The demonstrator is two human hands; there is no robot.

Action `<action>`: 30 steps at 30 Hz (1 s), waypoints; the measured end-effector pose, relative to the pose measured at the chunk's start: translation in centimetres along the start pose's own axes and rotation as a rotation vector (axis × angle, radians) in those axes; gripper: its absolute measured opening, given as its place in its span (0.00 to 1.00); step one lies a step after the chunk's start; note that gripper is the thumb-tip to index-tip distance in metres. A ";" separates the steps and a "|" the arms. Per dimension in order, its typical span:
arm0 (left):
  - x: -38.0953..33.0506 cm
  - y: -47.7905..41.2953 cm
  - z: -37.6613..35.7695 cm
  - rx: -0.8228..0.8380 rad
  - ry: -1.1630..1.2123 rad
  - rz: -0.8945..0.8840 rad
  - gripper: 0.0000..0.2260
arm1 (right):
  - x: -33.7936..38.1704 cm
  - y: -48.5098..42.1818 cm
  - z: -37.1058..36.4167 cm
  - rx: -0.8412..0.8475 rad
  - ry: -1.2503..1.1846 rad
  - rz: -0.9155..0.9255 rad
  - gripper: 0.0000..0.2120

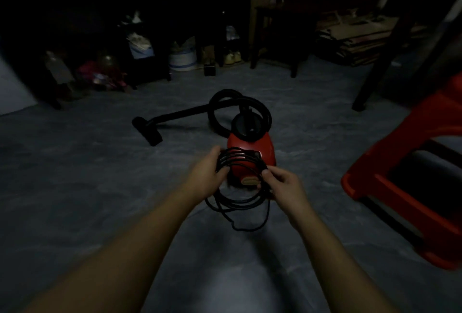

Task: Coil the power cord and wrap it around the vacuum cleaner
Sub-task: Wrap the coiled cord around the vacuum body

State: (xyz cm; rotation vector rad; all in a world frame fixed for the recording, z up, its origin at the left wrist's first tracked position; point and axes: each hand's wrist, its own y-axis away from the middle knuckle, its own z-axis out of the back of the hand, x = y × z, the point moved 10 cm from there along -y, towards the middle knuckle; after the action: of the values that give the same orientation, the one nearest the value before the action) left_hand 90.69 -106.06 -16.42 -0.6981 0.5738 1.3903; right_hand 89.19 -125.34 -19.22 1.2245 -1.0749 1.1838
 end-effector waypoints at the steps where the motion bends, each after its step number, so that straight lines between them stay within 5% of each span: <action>1: 0.1 -0.8 -0.1 -0.004 0.004 -0.029 0.12 | 0.4 -0.3 0.2 -0.028 0.035 0.002 0.13; 10: 0.5 -1.2 1.3 -0.168 0.274 0.099 0.13 | 8.7 -2.5 0.0 0.002 0.332 -0.019 0.10; 30: 1.9 -4.8 -1.4 0.041 -0.146 -0.078 0.10 | 3.2 -8.2 -3.2 0.408 0.494 0.054 0.08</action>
State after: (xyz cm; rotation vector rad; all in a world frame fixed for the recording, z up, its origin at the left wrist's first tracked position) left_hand 95.73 -106.03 -18.29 -0.5750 0.4535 1.3404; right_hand 97.57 -121.73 -17.12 1.1176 -0.5136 1.6947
